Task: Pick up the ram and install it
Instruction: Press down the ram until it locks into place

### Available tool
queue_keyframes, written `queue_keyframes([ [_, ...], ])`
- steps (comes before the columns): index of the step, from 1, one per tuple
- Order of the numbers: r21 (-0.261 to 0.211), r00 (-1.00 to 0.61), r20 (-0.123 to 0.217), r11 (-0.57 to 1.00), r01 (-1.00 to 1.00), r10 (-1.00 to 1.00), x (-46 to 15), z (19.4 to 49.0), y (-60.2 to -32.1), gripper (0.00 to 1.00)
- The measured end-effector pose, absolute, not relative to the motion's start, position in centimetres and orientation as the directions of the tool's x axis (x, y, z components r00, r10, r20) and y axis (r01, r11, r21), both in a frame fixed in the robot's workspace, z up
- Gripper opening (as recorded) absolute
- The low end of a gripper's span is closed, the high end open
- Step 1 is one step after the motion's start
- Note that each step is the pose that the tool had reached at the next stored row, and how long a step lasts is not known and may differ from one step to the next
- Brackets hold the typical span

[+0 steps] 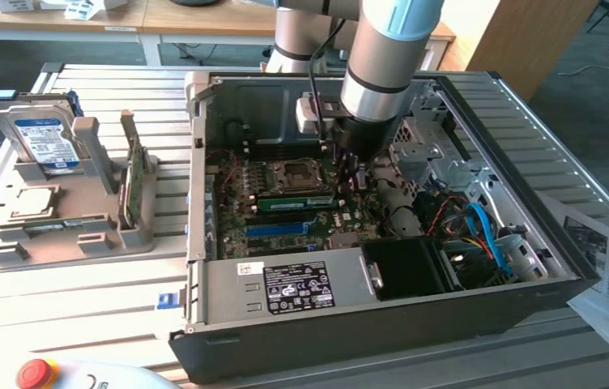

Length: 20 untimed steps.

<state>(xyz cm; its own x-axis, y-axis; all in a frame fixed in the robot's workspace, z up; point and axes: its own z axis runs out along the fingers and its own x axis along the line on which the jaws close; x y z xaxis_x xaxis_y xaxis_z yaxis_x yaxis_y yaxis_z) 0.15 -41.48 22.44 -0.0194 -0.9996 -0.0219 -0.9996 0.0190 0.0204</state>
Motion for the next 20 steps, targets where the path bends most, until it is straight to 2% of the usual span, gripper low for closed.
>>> queue_keyframes([
  [20,0.02,-0.019,-0.022,0.019,-1.0,-1.0,0.15,22.3,-41.48,0.11],
])
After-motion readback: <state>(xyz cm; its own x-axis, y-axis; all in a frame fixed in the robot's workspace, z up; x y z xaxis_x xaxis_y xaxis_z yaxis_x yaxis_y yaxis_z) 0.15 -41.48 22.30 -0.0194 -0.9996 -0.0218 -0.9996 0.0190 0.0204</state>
